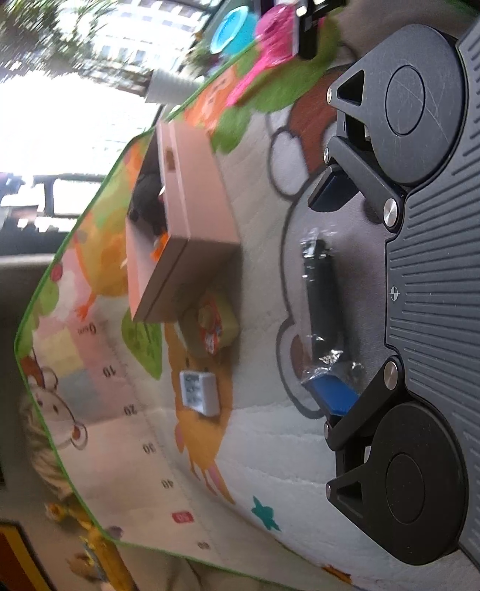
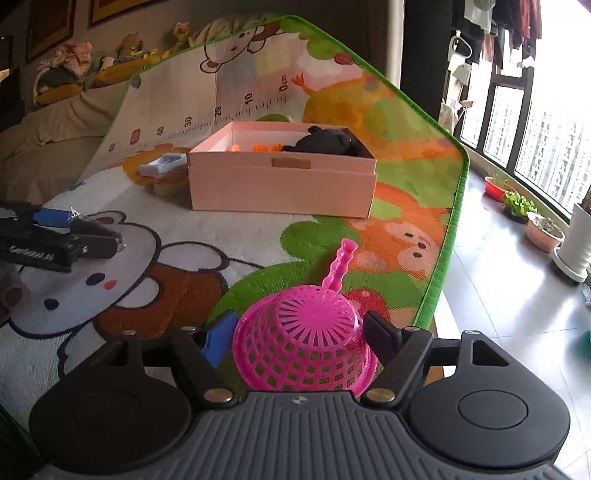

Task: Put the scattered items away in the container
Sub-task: 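Carry the black tube with the left tool toward the box while the right tool carries the basket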

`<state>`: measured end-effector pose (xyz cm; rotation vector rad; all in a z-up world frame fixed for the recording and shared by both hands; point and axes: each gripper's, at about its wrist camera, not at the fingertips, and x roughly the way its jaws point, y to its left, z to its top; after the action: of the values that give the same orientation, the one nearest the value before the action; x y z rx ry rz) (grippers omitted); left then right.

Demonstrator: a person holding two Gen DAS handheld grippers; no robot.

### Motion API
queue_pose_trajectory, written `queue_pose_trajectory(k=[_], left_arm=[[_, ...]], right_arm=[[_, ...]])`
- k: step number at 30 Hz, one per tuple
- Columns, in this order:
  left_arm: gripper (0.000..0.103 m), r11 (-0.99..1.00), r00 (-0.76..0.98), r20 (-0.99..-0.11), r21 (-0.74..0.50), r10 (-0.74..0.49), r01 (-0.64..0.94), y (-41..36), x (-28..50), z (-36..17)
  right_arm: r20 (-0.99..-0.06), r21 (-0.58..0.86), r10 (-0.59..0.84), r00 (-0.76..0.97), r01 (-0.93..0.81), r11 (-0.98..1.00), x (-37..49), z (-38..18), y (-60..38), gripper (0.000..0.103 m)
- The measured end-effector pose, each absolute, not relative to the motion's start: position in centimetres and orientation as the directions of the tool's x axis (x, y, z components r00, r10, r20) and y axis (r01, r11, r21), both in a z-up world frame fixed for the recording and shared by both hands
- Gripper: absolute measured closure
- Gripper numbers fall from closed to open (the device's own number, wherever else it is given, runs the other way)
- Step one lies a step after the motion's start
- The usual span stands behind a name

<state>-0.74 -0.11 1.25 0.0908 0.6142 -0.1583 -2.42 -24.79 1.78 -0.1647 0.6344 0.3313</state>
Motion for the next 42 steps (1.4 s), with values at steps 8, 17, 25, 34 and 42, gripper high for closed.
queue_pose_trajectory(k=[8,17,25,34,42], left_arm=[[0.005,0.981,0.798,-0.594,0.075,-0.1,0.179,-0.6,-0.9,1.2],[0.004,0.997,0.775,-0.632,0.054,-0.015,0.064,-1.5,1.7,1.3],[0.012,0.994,0.773,-0.633,0.054,-0.037,0.091,-1.3,1.4,1.2],[0.013,0.988,0.789,-0.605,0.024,-0.106,0.151,-1.2,-1.1,2.6],[0.013,0.975,0.828,-0.535,0.028,-0.17,0.219,-2.3,-3.1,5.3]], right_arm=[[-0.602,-0.064,0.24,0.762,-0.345,0.936,-2.6,1.3,-24.5,0.026],[-0.595,-0.052,0.23,0.77,-0.322,0.945,-2.5,1.0,-24.9,0.017],[-0.594,-0.042,0.242,0.767,-0.33,0.943,-2.7,1.3,-25.0,0.019],[-0.553,-0.089,0.245,0.796,-0.348,0.933,-4.4,3.3,-24.9,0.019],[-0.5,-0.134,0.234,0.834,-0.342,0.93,-5.6,5.4,-24.9,0.019]])
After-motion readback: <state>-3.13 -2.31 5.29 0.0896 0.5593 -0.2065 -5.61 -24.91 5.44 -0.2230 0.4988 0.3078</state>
